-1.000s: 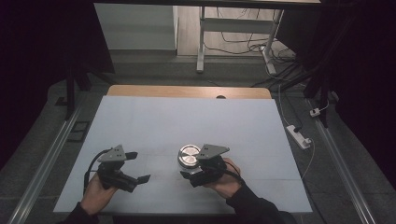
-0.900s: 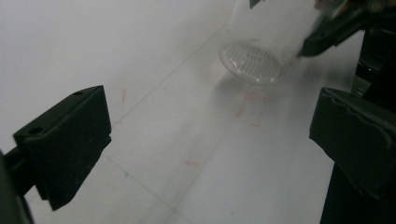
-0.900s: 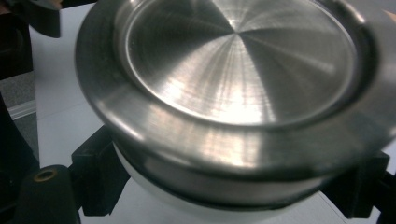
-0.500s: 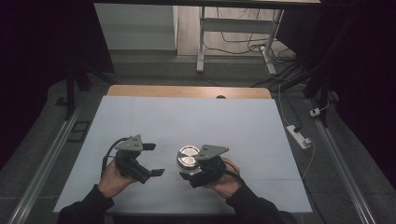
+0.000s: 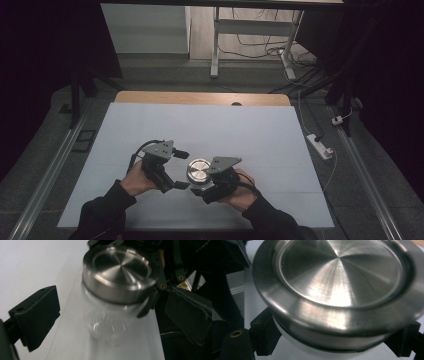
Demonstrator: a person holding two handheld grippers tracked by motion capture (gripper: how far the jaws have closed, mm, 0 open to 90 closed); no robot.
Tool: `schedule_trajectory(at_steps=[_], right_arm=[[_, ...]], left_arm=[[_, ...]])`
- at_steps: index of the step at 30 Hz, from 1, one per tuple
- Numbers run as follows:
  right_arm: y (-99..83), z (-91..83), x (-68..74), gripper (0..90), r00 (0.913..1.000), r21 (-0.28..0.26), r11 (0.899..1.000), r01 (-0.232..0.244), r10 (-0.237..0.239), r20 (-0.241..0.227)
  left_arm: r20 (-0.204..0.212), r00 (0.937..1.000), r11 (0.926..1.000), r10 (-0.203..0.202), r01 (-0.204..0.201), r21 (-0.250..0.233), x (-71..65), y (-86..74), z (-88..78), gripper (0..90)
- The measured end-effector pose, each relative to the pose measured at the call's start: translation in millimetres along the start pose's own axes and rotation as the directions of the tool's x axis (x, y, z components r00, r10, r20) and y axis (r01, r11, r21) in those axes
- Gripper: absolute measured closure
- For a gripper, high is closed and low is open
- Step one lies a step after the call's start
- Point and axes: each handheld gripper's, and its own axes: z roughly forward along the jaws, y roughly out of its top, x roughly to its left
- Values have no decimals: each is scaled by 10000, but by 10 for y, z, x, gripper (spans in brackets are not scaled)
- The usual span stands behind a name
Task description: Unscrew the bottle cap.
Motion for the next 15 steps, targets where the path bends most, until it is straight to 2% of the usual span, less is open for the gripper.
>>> schedule_trajectory(at_steps=[1,2,3,6,7,9,10,12,15], right_arm=[[2,0,2,152,10000,28,10000,-2,2,-69],[2,0,2,152,10000,28,10000,-2,2,-69],[9,7,16,152,9998,32,10000,3,-2,-221],[13,13,27,152,9994,88,9999,130,-127,-326],[15,20,32,152,9989,100,9996,251,-247,-408],[18,22,34,152,9985,98,9995,304,-300,-448],[20,23,36,152,9985,102,9995,309,-304,-456],[23,22,36,152,9984,93,9995,317,-312,-465],[27,18,28,152,9988,100,9993,353,-349,-353]], left_arm=[[251,9993,9996,261,-260,-61,9,37,38,18],[251,9993,9996,261,-260,-61,9,37,38,27],[470,9977,9988,495,-495,-25,22,82,80,35],[480,9964,9976,698,-699,-4,28,118,110,55],[702,9939,9964,847,-842,-97,35,140,127,75],[715,9933,9958,908,-901,-132,33,144,133,128],[866,9907,9945,1047,-1035,-175,25,144,140,172],[756,9913,9941,1074,-1062,-204,14,142,141,186],[329,9953,9957,910,-903,-223,-13,147,139,188]])
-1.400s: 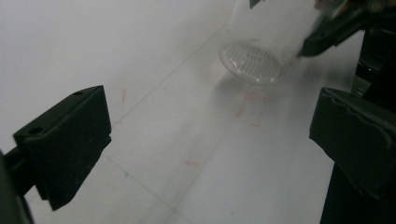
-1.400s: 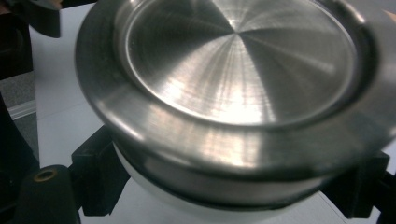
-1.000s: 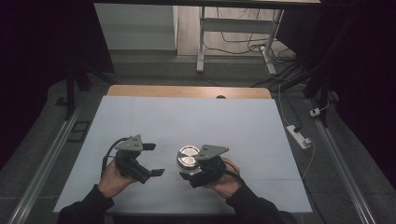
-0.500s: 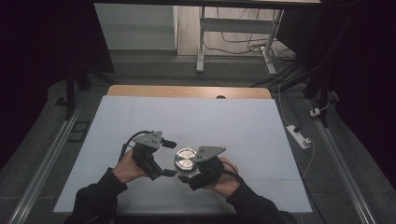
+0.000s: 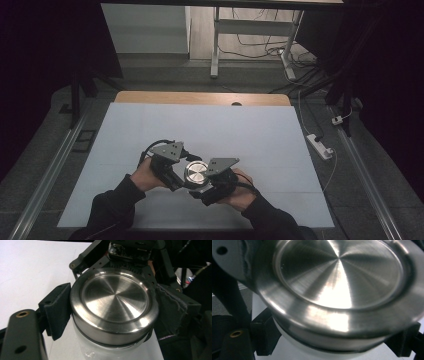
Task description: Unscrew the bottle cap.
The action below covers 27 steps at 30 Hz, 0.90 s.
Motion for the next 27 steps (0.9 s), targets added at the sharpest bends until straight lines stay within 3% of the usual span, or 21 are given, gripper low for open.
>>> schedule_trajectory(at_steps=[2,4,5,7,10,11,12,13,15,16,17,18,19,21,22,23,26,27], right_arm=[[4,-4,-19,152,9994,-17,9997,-246,247,236],[6,-9,-34,152,9975,-40,9989,-465,466,522],[4,-13,-46,152,9960,-77,9982,-601,605,663],[1,-15,-62,152,9931,-122,9971,-751,759,890],[-2,-13,-85,152,9865,-205,9950,-979,997,1301],[-3,-13,-86,152,9833,-201,9938,-1095,1113,1441],[-6,-15,-93,152,9820,-226,9934,-1129,1150,1500],[-6,-15,-93,152,9820,-226,9934,-1129,1150,1500],[-7,-29,-93,152,9816,-338,9926,-1164,1201,1486],[-7,-29,-93,152,9816,-338,9926,-1164,1201,1486],[-4,-35,-91,152,9827,-377,9930,-1122,1165,1442],[-1,-47,-87,152,9859,-416,9935,-1055,1100,1261],[0,-49,-88,152,9874,-413,9941,-998,1041,1189],[1,-45,-77,152,9924,-359,9956,-866,894,851],[2,-42,-70,152,9938,-330,9960,-831,853,717],[5,-33,-58,152,9954,-305,9965,-780,796,532],[17,-6,-4,152,9990,-204,9988,-444,445,24],[20,5,17,152,9992,-195,9991,-374,372,-122]], left_arm=[[-645,9971,9992,-397,392,-83,-35,15,20,190],[-1297,9883,9967,-804,786,-191,-74,35,51,190],[-1297,9883,9967,-804,786,-191,-74,35,51,190],[-2098,9690,9915,-1304,1266,-314,-122,64,95,190],[-2960,9413,9867,-1623,1581,-381,-183,105,155,189],[-3131,9351,9860,-1660,1628,-365,-195,119,171,188],[-3156,9346,9863,-1641,1618,-334,-195,131,177,187],[-3156,9346,9863,-1641,1618,-334,-195,131,177,182],[-2570,9475,9815,-1904,1779,-713,-146,141,106,76],[-2570,9475,9815,-1904,1779,-713,-146,141,106,55],[-2366,9526,9807,-1912,1753,-866,-128,137,46,55],[-2151,9609,9836,-1744,1599,-832,-110,133,-37,24],[-2151,9609,9836,-1744,1599,-832,-110,133,-37,25],[-1781,9757,9914,-1274,1196,-539,-97,116,-117,28],[-1656,9795,9931,-1149,1090,-439,-93,108,-131,28],[-1117,9903,9965,-827,805,-244,-79,86,-147,33],[-603,9968,9986,-525,525,-14,-69,68,-120,40],[-603,9968,9986,-525,525,-14,-69,68,-120,48]])
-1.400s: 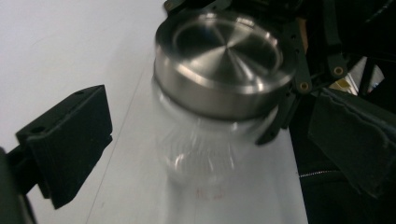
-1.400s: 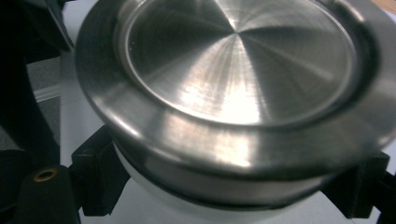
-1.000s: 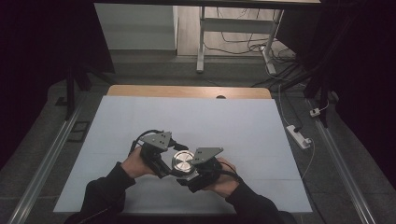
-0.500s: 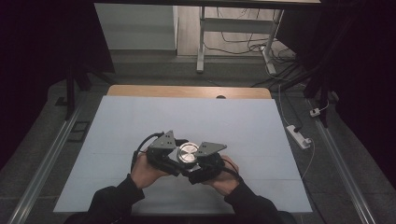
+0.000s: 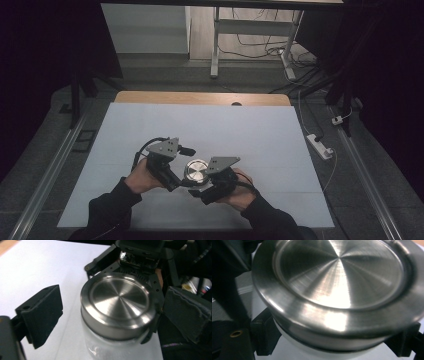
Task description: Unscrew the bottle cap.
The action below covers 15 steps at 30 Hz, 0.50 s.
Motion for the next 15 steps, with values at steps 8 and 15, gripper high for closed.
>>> schedule_trajectory(at_steps=[8,15], right_arm=[[8,18,61,152,9979,125,9990,437,-431,-478],[8,-3,13,152,9998,77,9999,153,-154,97]], left_arm=[[911,9935,9969,683,-716,333,-24,-29,88,172],[-288,9994,9997,200,-196,151,-65,1,137,192]])
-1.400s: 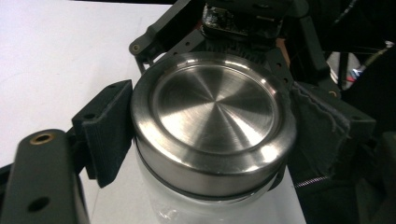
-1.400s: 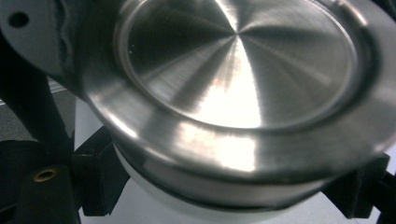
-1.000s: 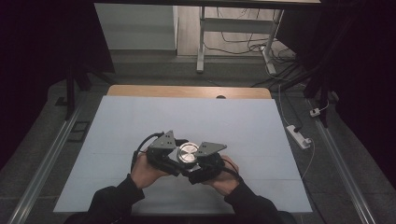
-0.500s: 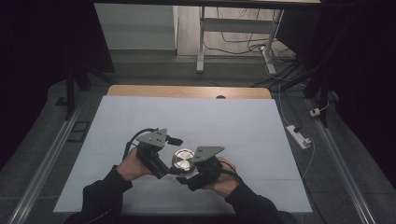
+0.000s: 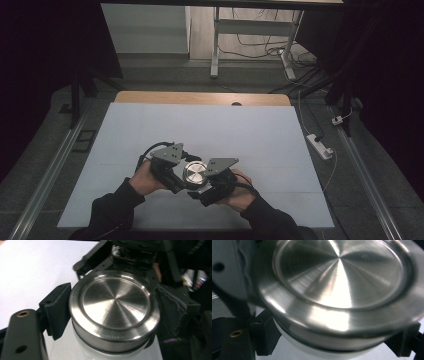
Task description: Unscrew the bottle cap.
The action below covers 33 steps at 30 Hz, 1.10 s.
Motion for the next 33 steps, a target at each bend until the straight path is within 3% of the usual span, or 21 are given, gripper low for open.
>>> schedule_trajectory(at_steps=[1,2,3,6,7,9,10,11,13,14,16,17,18,19,20,21,24,28,30,33], right_arm=[[-3,-4,-11,152,9998,-3,9999,-153,153,131],[-7,-9,-26,152,9992,-19,9996,-292,292,261],[-10,-14,-40,152,9984,-32,9992,-391,392,417],[-17,-21,-76,152,9916,-79,9967,-811,815,1000],[-22,-23,-87,152,9892,-62,9960,-893,894,1163],[-30,-29,-94,152,9858,-69,9955,-947,948,1383],[-31,-38,-97,152,9857,-103,9954,-952,957,1384],[-29,-46,-98,152,9857,-135,9951,-977,986,1365],[-22,-64,-101,152,9872,-222,9956,-907,929,1298],[-20,-72,-101,152,9880,-240,9959,-875,899,1254],[-17,-79,-102,152,9913,-250,9967,-767,789,1057],[-17,-77,-99,152,9931,-237,9975,-666,686,948],[-17,-74,-91,152,9949,-209,9981,-577,592,815],[-17,-74,-91,152,9949,-209,9981,-577,592,815],[-12,-58,-63,152,9985,-149,9993,-352,358,423],[-9,-51,-50,152,9990,-126,9995,-301,305,319],[2,-26,-2,152,10000,-74,10000,-46,45,-69],[13,-14,44,152,9994,-38,10000,62,-63,-331],[14,-15,46,152,9991,11,9999,168,-168,-402],[13,-18,47,152,9993,28,9999,143,-142,-356]], left_arm=[[-283,9995,9999,-136,136,-2,-8,10,15,192],[-283,9995,9999,-136,136,-2,-8,10,15,192],[-905,9947,9989,-478,475,-60,-33,33,53,193],[-2003,9750,9953,-961,971,-52,-93,85,125,192],[-2003,9750,9953,-961,971,-52,-93,85,125,191],[-2303,9666,9934,-1125,1147,-41,-110,110,161,187],[-2185,9683,9926,-1209,1198,-183,-96,108,156,171],[-1556,9764,9880,-1499,1421,-599,-46,87,113,130],[-1378,9778,9860,-1580,1488,-749,-15,75,71,68],[-1020,9817,9836,-1606,1507,-987,40,45,-27,47],[-909,9829,9833,-1599,1504,-1028,62,34,-72,0],[-355,9897,9855,-1389,1346,-1031,98,7,-149,0],[-355,9897,9855,-1389,1346,-1031,98,7,-149,0],[-106,9930,9884,-1174,1158,-982,103,-4,-172,0],[406,9962,9939,-769,799,-762,98,-15,-187,12],[406,9962,9939,-769,799,-762,98,-15,-187,21],[696,9974,9995,-181,199,-250,55,0,-140,34],[780,9962,9985,378,-408,377,-8,23,-43,80],[653,9969,9983,436,-459,350,-17,22,-31,164],[707,9973,9997,198,-205,100,-1,2,-28,185]])
